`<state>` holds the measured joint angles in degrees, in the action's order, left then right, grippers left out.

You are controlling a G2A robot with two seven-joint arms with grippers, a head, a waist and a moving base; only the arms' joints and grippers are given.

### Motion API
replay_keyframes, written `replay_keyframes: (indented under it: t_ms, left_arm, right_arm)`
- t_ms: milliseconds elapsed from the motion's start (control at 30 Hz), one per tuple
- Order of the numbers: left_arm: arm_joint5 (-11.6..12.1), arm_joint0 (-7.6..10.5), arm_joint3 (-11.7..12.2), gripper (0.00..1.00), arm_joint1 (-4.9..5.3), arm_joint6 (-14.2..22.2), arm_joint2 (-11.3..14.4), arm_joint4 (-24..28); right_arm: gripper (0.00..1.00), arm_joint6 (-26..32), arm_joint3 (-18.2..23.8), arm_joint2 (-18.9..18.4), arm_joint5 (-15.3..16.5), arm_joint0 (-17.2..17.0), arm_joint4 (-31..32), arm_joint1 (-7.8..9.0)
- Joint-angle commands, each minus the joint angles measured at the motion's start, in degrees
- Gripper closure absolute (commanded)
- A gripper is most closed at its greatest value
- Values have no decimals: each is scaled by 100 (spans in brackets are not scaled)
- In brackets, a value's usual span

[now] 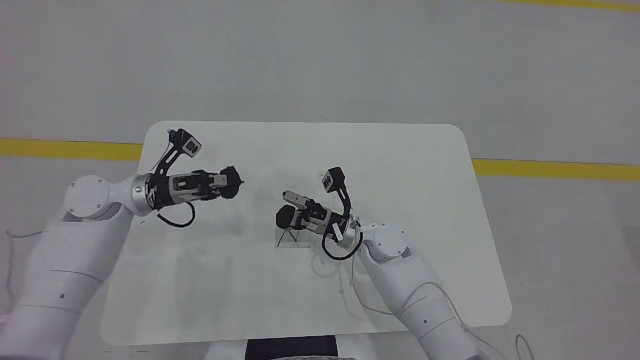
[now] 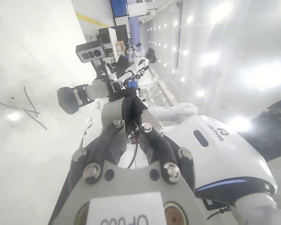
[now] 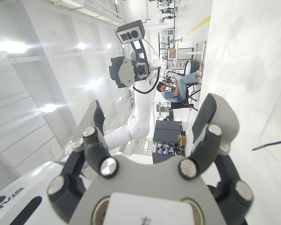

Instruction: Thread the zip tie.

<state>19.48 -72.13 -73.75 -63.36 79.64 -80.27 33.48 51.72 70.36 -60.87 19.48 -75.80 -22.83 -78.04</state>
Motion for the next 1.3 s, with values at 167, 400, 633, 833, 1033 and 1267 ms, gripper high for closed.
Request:
replay_keyframes:
  t_ms: [167,400,633,833,1033,1267]
  left_arm:
    - [0,-3,41,100,-61,0,-40,-26]
    - [0,-3,41,100,-61,0,-40,-26]
    - [0,-3,41,100,-61,0,-40,-26]
    - [0,-3,41,100,-61,0,-40,-26]
    - [0,-3,41,100,-61,0,-40,-26]
    - [0,-3,41,100,-61,0,-40,-26]
  right_arm:
    - [0,0,0,0,0,0,0,0]
    - [0,-875,749,-133,-332,-107,2059,156]
    - [0,-817,2248,-166,-1354,-489,3878,341]
    - [0,-324,2908,30,-2117,-483,5010,427]
    - [0,181,3109,244,-2549,-451,5436,454]
    - [0,158,3138,272,-2511,-450,5502,458]
